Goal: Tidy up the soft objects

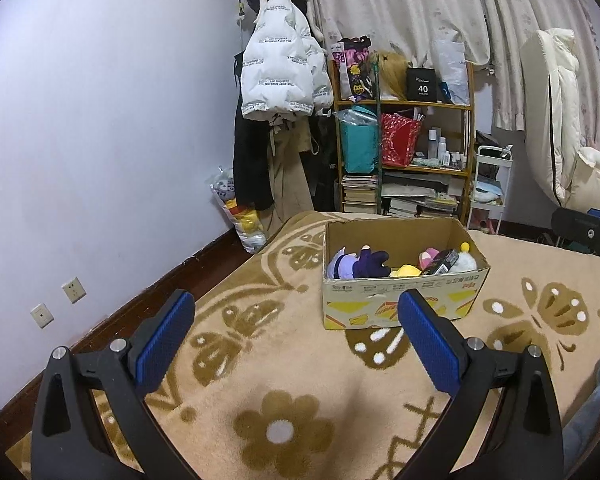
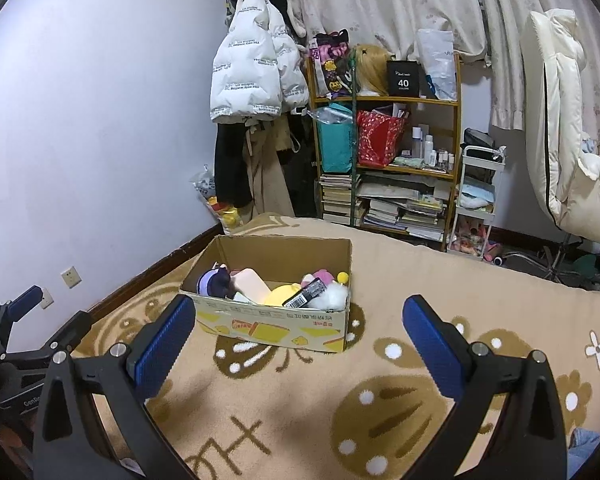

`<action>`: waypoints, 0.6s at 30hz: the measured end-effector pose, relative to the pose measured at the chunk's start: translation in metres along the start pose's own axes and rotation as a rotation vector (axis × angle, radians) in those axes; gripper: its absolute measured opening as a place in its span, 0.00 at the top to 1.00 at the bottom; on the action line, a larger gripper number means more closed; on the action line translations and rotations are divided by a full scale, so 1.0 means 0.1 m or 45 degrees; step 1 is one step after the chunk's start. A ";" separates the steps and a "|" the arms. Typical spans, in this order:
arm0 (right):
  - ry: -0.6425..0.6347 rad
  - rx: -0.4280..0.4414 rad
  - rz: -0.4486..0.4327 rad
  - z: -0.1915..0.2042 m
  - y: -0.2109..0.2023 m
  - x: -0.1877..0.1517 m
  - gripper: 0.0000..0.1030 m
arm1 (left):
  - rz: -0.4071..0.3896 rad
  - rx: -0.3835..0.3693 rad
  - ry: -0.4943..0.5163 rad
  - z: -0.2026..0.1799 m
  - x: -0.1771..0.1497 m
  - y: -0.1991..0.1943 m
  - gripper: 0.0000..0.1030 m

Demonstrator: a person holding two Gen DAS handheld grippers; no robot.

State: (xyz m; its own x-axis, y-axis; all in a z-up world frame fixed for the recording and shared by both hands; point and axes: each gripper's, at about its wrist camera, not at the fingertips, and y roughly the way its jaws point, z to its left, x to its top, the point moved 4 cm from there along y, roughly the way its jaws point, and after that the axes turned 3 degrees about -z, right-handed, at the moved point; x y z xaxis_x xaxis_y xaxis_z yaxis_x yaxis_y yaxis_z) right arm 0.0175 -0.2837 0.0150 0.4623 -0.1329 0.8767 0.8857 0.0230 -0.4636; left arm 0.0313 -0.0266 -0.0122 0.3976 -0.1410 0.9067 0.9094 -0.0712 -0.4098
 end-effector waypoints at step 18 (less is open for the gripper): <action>0.009 0.005 0.027 -0.02 0.05 -0.04 0.00 | 0.001 -0.007 -0.018 -0.03 -0.02 0.01 0.02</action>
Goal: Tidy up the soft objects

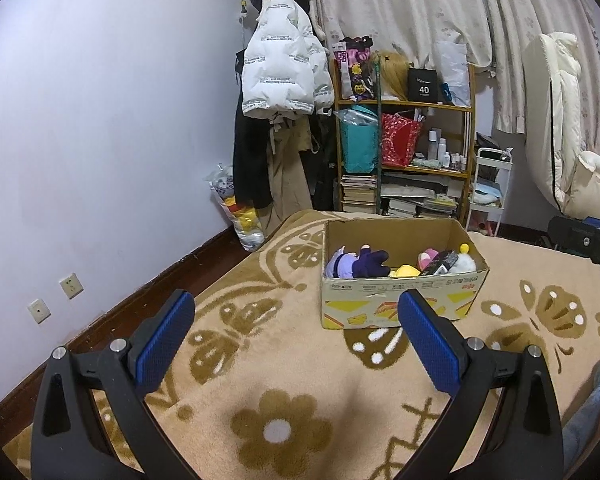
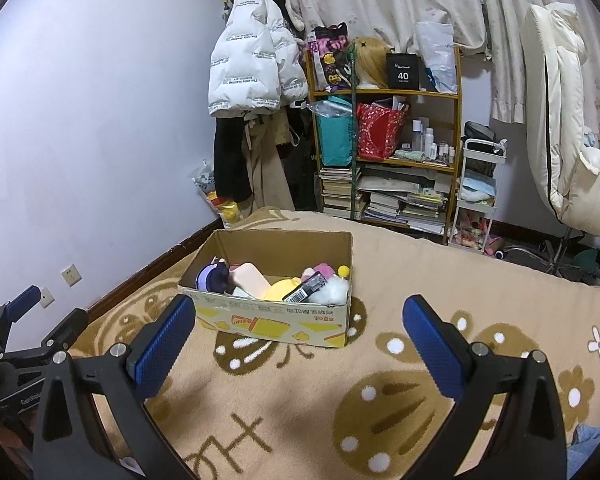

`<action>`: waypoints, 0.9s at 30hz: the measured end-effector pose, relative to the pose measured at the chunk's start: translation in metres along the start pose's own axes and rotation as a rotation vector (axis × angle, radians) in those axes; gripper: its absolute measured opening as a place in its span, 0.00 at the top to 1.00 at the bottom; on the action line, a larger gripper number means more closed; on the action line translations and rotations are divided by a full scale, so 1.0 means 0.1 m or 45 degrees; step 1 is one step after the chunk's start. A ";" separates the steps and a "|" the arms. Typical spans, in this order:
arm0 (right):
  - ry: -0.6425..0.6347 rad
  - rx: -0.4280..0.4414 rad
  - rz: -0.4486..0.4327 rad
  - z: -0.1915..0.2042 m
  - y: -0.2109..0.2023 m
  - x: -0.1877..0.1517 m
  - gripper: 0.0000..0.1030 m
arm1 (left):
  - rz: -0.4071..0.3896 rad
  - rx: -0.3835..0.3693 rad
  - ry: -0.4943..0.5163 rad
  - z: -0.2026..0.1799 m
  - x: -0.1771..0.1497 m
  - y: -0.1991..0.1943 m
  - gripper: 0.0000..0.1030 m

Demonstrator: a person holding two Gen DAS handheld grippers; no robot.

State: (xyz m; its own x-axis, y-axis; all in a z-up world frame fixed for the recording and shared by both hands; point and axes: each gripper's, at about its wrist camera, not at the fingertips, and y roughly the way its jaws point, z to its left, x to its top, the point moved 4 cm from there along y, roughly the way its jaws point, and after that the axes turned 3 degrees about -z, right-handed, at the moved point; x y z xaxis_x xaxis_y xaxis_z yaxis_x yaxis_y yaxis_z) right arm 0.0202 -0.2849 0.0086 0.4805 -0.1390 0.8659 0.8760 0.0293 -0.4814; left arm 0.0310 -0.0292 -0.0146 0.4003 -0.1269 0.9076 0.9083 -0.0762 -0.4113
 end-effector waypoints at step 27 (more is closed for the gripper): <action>-0.016 -0.003 -0.007 -0.04 -0.01 0.01 0.00 | 0.011 -0.005 0.009 -0.07 -0.02 -0.04 0.02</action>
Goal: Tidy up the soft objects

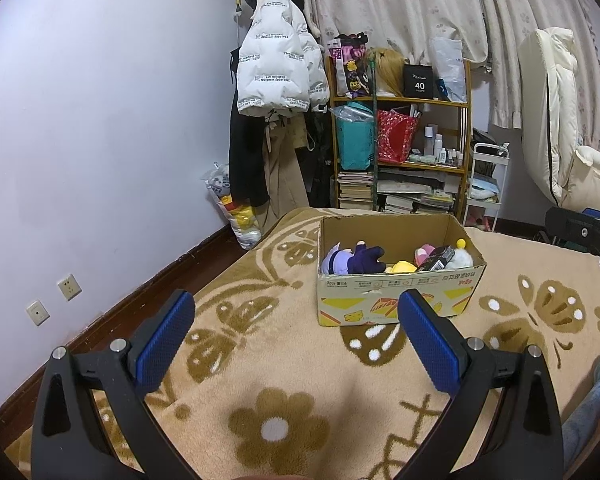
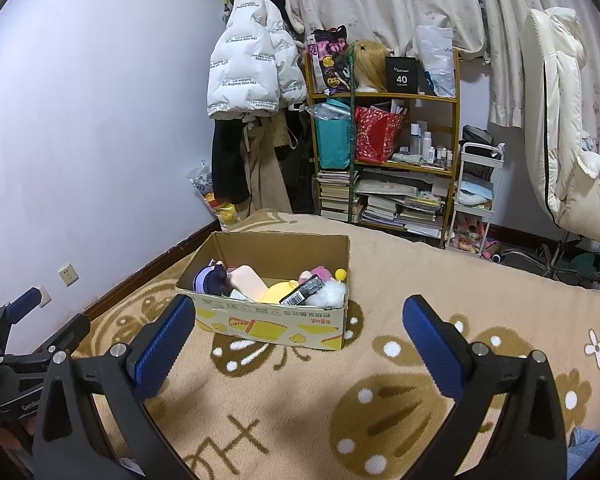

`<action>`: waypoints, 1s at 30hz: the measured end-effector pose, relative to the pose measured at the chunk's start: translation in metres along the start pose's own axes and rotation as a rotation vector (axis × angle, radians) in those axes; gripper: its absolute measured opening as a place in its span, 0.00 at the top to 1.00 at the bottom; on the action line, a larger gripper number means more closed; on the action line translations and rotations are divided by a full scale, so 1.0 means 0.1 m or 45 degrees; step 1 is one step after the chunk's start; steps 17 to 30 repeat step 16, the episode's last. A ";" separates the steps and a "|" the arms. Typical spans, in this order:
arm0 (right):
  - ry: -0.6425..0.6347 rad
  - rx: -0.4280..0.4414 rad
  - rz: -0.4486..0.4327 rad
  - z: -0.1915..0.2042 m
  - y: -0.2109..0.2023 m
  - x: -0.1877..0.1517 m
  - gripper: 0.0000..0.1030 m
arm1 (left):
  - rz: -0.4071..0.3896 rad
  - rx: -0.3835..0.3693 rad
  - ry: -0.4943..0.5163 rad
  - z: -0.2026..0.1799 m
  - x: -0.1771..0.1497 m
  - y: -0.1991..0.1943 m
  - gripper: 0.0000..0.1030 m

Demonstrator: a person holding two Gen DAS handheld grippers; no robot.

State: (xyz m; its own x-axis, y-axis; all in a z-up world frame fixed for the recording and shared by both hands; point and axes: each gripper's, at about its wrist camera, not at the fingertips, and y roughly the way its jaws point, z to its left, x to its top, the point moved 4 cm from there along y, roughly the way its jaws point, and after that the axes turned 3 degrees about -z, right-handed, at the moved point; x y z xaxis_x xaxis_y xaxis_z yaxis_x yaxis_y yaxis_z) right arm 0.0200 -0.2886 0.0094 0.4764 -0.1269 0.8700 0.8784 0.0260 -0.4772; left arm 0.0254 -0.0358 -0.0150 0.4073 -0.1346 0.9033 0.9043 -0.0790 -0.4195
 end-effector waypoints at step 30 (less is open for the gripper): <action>-0.003 0.000 -0.003 -0.02 0.00 0.00 0.00 | 0.009 -0.001 0.001 0.02 0.00 0.02 0.02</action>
